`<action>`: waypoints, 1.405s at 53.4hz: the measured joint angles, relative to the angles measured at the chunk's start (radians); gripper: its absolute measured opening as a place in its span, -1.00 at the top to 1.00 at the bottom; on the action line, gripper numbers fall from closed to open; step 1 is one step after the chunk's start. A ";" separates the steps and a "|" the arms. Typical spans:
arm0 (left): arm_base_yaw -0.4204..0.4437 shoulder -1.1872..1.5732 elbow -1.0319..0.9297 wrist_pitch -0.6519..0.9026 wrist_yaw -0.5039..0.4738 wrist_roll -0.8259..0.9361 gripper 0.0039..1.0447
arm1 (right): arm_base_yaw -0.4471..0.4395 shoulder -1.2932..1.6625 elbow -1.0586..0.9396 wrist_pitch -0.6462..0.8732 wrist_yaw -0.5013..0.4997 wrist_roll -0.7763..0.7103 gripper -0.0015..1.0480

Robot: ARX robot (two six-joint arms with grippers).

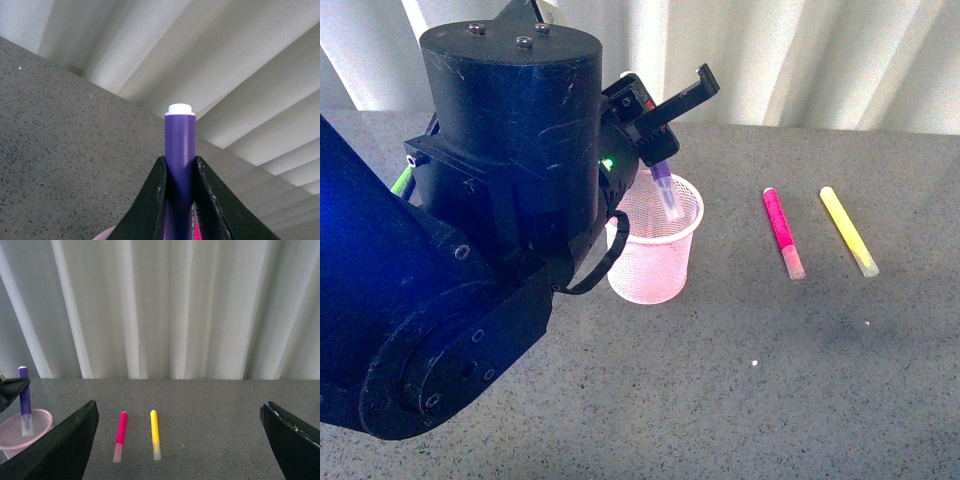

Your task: Insert purple and pink pens into pink cup

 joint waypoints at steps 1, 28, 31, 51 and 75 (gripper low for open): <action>0.003 0.002 0.001 0.000 0.005 0.003 0.76 | 0.000 0.000 0.000 0.000 0.000 0.000 -0.87; 0.020 0.005 -0.006 0.007 0.037 0.038 -0.58 | 0.000 0.000 0.000 0.000 0.000 0.000 -0.87; 0.024 -0.006 -0.021 0.002 0.045 0.038 -0.75 | 0.000 0.000 0.000 0.000 0.000 0.000 -0.87; 0.214 -0.476 -0.221 -0.304 0.262 0.066 -0.88 | 0.000 0.000 0.000 0.000 0.000 0.000 -0.87; 0.737 -1.277 -0.474 -0.780 1.026 0.132 -0.88 | 0.000 0.000 0.000 0.000 0.000 0.000 -0.87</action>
